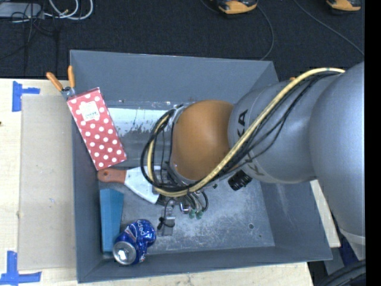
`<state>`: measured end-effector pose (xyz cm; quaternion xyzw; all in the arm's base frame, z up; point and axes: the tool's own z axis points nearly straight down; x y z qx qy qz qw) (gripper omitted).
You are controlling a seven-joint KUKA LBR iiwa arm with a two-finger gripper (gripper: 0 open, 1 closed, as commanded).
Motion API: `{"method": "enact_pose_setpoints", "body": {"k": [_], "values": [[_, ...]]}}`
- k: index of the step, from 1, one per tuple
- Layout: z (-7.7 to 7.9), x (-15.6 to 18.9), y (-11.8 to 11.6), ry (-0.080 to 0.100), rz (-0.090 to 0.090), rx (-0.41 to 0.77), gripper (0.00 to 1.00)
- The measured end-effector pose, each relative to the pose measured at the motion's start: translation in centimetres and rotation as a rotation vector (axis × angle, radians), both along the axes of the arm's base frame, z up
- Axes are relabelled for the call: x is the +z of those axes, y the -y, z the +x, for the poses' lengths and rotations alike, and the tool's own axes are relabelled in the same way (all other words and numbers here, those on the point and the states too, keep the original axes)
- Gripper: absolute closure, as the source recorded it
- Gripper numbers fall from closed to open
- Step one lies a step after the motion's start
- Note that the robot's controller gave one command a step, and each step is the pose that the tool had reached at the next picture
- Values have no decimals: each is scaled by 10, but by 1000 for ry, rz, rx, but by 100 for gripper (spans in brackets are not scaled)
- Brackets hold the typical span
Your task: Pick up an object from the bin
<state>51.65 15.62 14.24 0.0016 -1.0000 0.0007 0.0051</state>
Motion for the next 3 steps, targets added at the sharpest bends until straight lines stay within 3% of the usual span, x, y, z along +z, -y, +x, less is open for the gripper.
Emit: {"method": "enact_pose_setpoints", "body": {"k": [1,2,3], "values": [[2,5,1,7,1,-4,0],[-18,-66,-33,0,0,38,0],[-17,-43,-35,4,0,65,0]]}}
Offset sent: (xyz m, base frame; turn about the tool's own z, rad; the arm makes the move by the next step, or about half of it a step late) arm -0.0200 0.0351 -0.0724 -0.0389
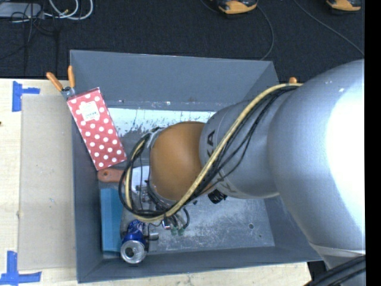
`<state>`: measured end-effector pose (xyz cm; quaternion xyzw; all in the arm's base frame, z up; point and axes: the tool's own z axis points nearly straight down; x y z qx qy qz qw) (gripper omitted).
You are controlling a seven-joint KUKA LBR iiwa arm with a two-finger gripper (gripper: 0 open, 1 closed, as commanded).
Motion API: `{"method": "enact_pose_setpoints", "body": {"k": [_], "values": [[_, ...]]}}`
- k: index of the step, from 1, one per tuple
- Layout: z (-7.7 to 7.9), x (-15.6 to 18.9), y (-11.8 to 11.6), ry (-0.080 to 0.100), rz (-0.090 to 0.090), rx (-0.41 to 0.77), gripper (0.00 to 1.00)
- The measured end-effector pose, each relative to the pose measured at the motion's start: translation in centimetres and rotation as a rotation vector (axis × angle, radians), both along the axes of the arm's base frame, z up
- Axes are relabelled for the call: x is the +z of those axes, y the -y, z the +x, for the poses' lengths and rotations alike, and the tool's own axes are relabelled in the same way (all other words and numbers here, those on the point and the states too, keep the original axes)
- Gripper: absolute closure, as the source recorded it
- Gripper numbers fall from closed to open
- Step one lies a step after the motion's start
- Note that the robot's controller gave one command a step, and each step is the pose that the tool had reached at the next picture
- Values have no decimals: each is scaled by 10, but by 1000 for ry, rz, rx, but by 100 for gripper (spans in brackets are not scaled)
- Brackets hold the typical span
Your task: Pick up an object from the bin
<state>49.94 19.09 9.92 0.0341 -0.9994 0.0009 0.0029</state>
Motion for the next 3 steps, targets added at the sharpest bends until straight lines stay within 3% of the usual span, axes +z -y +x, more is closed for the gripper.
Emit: {"method": "enact_pose_setpoints", "body": {"k": [1,2,3], "values": [[-9,3,-16,-6,-3,-66,0],[-10,-30,-6,-10,-10,-60,0],[-15,-31,-21,-16,-6,63,100]]}}
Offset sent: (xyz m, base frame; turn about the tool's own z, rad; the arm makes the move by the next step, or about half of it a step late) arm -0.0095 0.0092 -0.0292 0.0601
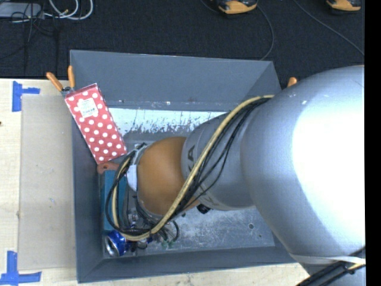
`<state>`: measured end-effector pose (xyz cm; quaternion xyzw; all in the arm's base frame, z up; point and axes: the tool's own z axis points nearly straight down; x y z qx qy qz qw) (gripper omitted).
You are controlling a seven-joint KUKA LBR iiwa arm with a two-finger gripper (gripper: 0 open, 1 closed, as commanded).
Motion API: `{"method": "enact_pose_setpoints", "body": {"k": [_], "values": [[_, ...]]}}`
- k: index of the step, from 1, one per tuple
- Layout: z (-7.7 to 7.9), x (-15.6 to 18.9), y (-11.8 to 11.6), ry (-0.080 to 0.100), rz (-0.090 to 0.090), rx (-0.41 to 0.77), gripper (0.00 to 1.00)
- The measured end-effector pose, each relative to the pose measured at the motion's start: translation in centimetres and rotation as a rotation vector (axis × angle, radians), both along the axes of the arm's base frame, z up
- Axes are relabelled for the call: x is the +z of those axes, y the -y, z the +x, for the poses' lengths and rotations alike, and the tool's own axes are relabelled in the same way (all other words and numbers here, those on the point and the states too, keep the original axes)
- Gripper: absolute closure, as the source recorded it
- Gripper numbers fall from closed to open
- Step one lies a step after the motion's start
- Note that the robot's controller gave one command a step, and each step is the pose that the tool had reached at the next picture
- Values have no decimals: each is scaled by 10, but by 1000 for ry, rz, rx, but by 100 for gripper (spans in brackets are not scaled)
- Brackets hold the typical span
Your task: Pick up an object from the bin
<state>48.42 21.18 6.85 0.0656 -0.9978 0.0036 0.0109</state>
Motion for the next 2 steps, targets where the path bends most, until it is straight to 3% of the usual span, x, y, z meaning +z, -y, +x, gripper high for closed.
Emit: {"method": "enact_pose_setpoints", "body": {"k": [2], "values": [[-1,6,0,-2,-1,-1,100]]}}
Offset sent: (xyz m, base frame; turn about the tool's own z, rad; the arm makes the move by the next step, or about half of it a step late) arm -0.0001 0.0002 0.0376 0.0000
